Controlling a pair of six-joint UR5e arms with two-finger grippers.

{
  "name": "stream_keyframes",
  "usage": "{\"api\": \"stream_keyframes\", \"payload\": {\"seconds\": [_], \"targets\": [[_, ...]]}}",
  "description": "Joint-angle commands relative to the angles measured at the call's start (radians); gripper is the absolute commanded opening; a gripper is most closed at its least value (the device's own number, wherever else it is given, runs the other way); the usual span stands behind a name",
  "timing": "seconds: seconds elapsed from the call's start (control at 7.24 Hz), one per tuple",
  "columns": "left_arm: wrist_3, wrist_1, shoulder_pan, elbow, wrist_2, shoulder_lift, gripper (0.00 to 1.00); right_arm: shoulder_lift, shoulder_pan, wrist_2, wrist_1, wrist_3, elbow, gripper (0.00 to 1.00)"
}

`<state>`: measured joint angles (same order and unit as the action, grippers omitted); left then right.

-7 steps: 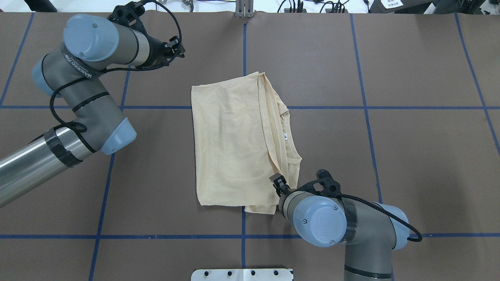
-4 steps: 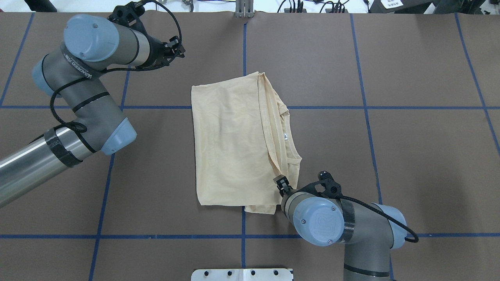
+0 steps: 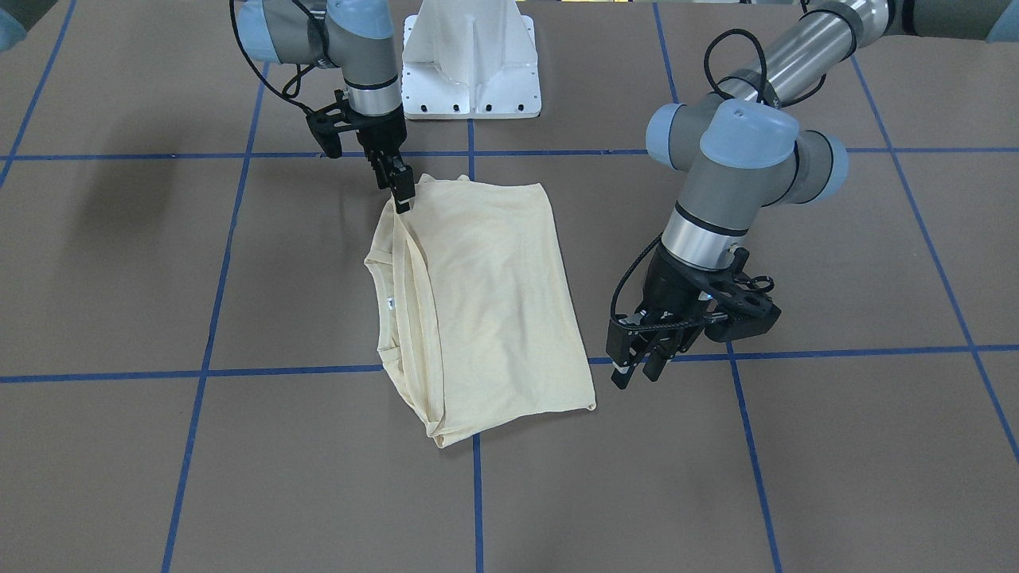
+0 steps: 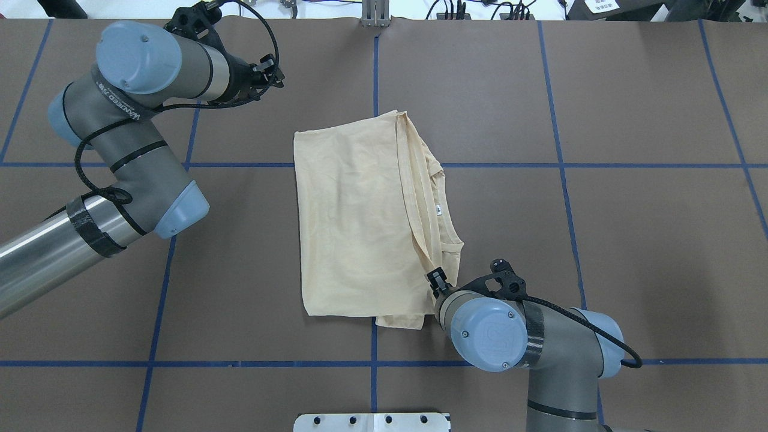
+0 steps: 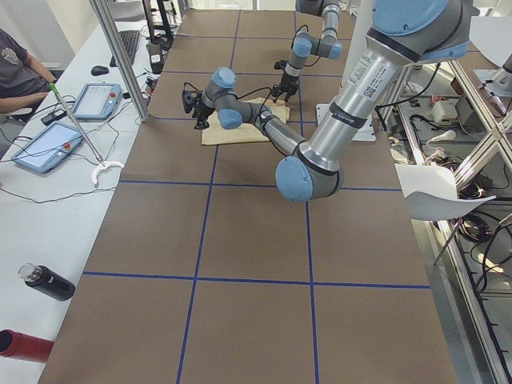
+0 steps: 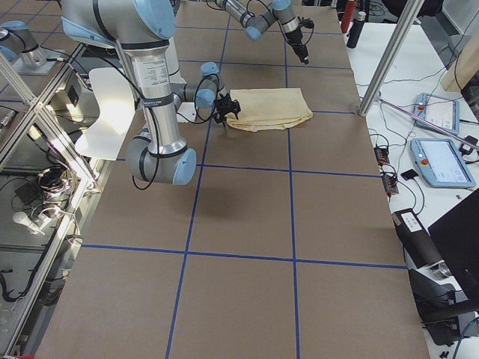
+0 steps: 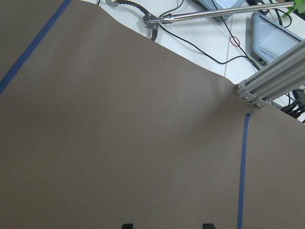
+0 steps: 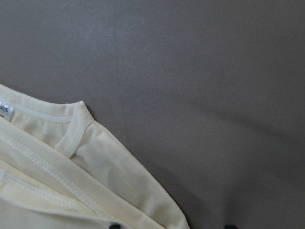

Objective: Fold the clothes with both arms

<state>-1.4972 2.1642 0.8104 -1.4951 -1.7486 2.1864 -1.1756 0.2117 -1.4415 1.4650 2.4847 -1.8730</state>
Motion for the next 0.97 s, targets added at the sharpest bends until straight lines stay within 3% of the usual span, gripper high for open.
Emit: {"api": "stream_keyframes", "payload": {"seconds": [0.0,0.14,0.28,0.83], "targets": [[0.000,-0.018,0.001,-0.020,0.000,-0.002,0.58,0.007,-0.002,0.000,-0.005,0.000,0.014,0.72],[0.000,-0.023,0.001,-0.027,0.000,-0.002,0.58,0.011,0.001,0.000,-0.003,0.012,0.008,0.30],[0.000,-0.023,0.001,-0.028,0.000,-0.002,0.58,0.014,0.008,-0.003,-0.006,0.005,0.003,0.00],[0.000,-0.064,0.001,-0.060,0.000,-0.002,0.58,0.011,0.012,-0.003,-0.006,0.005,0.002,0.00]]}}
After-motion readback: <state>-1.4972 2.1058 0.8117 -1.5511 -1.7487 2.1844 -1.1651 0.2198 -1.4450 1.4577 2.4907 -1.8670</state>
